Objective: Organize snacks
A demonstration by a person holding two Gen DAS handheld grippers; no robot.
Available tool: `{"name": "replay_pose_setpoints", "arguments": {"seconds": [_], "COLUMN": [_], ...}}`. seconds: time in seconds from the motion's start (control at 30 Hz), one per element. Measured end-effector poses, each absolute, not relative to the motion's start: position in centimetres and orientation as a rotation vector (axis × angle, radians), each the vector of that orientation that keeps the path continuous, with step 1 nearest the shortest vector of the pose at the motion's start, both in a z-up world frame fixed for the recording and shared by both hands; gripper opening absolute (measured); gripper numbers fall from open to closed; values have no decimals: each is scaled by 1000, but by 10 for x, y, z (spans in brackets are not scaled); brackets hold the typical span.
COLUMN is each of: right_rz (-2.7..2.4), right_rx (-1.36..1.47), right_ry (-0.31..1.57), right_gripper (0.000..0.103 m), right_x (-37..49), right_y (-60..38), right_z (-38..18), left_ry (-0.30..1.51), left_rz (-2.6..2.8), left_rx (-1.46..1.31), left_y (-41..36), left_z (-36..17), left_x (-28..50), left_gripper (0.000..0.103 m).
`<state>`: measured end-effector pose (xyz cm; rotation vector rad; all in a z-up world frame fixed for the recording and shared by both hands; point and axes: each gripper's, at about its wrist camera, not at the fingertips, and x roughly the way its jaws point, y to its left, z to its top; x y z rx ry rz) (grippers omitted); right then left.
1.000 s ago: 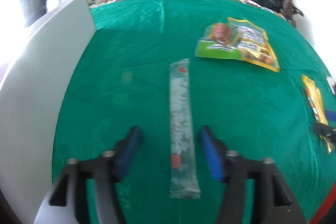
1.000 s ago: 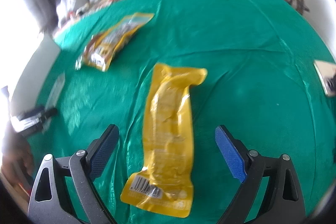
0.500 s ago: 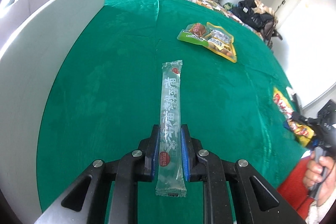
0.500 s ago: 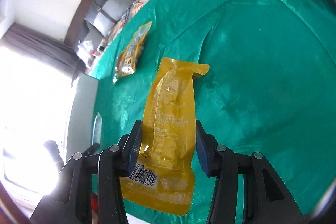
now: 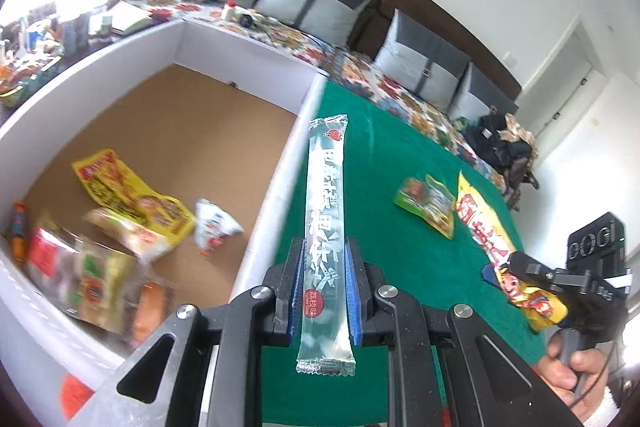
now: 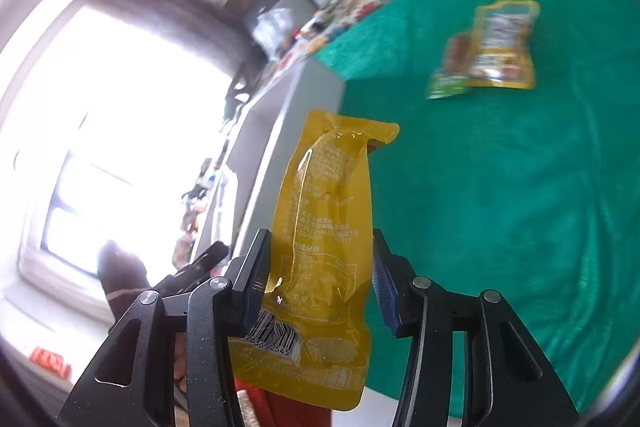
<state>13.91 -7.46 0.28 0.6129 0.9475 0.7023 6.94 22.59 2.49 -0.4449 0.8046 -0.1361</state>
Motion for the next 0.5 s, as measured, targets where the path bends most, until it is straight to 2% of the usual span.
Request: {"name": "replay_pose_setpoints", "arguments": {"seconds": [0.13, 0.27, 0.33, 0.37, 0.4, 0.43, 0.5], "right_rz": [847, 883, 890, 891, 881, 869, 859], "right_rx": [449, 305, 245, 209, 171, 148, 122], "right_ry": [936, 934, 960, 996, 1029, 1030, 988], "right_gripper": [50, 50, 54, 68, 72, 72, 71], "right_x": [157, 163, 163, 166, 166, 151, 140], "right_y": [33, 110, 134, 141, 147, 134, 115], "right_z": [35, 33, 19, 10, 2, -5, -8], "left_ry": [829, 889, 913, 923, 924, 903, 842], "left_rz": [24, 145, 195, 209, 223, 241, 249], "left_rx": [-432, -319, -295, -292, -289, -279, -253], "left_y": [289, 316, 320, 321, 320, 318, 310], "left_z": [17, -5, -18, -22, -25, -22, -14], "left_x": [74, 75, 69, 66, 61, 54, 41], "left_gripper": [18, 18, 31, 53, 76, 82, 85]}}
